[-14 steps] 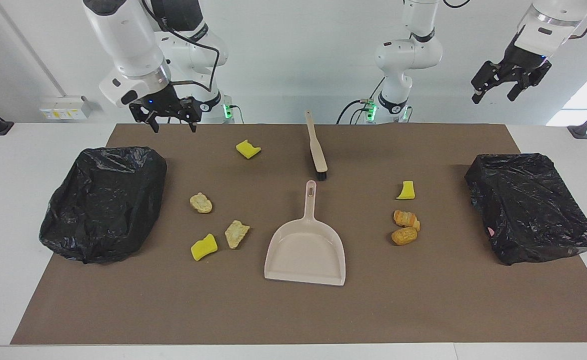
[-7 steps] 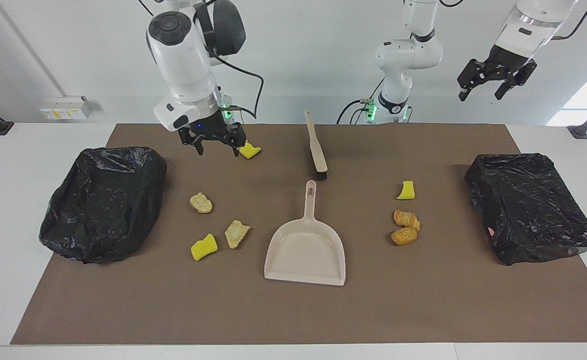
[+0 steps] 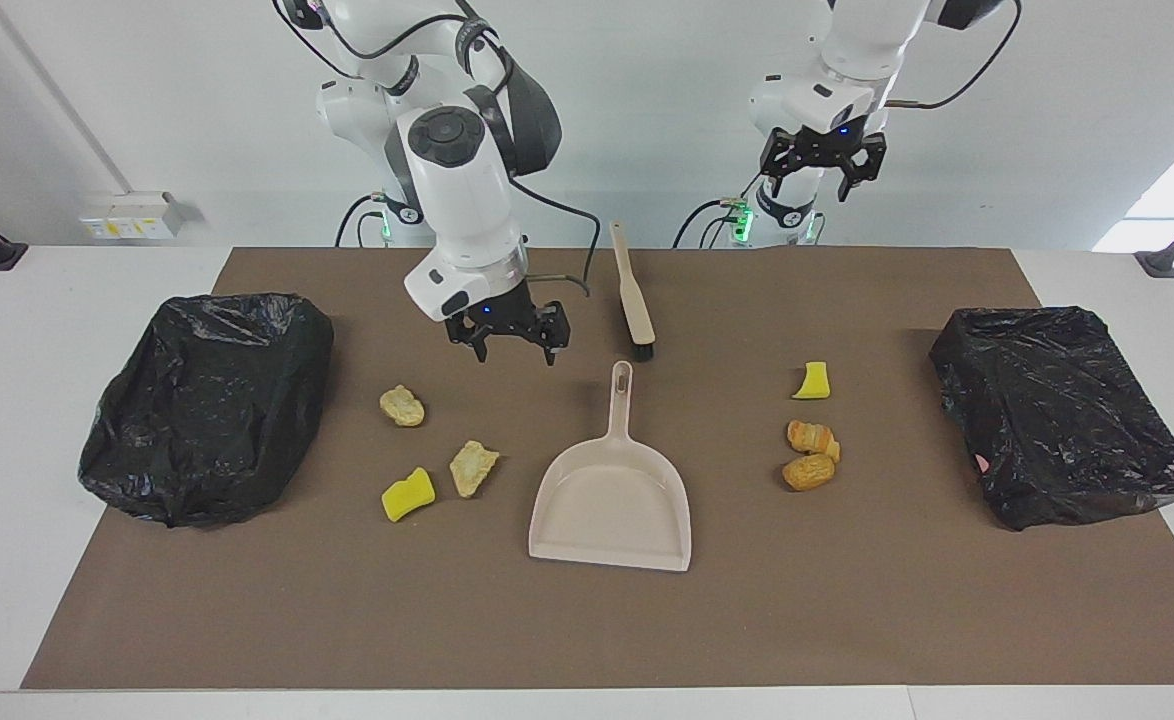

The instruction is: Sweep and dump trash in bin

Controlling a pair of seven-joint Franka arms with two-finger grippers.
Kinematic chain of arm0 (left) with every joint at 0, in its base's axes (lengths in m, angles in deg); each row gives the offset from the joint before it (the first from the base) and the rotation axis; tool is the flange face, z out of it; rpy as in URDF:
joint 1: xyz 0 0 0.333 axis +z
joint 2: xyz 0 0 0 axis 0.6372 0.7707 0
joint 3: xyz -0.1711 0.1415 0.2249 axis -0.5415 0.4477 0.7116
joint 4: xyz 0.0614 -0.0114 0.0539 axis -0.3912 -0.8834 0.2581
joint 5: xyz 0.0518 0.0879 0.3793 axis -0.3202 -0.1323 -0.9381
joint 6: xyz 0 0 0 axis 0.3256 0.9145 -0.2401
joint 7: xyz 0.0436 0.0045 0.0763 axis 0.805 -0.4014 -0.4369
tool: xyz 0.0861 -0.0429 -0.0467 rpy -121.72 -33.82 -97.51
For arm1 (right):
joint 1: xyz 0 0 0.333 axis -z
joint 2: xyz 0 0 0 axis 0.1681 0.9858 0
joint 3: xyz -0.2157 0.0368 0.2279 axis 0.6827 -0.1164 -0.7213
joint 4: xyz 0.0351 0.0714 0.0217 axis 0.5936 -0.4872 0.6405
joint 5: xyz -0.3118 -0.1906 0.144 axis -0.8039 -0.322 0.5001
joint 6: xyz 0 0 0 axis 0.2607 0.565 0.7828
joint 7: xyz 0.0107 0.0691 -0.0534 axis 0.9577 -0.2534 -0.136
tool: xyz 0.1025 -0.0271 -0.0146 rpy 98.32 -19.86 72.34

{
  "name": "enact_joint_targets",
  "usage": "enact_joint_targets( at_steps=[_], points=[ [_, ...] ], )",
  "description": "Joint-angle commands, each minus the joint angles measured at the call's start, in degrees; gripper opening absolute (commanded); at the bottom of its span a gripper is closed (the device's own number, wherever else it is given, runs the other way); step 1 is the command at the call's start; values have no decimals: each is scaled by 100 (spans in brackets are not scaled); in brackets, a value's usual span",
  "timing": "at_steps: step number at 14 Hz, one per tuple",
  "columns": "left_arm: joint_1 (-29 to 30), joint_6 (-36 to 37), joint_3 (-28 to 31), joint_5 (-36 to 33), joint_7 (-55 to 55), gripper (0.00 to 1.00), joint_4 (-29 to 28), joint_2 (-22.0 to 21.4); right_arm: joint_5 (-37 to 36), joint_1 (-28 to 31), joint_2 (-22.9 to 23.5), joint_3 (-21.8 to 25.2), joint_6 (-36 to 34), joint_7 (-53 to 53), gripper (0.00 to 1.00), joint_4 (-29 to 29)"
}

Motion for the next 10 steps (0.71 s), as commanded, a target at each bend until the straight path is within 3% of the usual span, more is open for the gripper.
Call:
enact_joint_targets(
  at_steps=[1, 7, 8, 10],
  points=[
    [-736, -1002, 108, 21, -500, 100, -985, -282, 33, -96, 329, 4, 400, 121, 100, 132],
    [-1913, -2481, 108, 197, -1765, 100, -1971, -213, -142, -597, 1059, 30, 708, 832, 100, 694],
    [-2107, -2753, 108, 197, -2081, 100, -2086, -99, -178, -676, 1112, 21, 831, 937, 100, 686],
    [-2686, -3167, 108, 197, -2670, 100, -2104, 645, -204, -816, 1253, 30, 981, 1087, 100, 686]
  ],
)
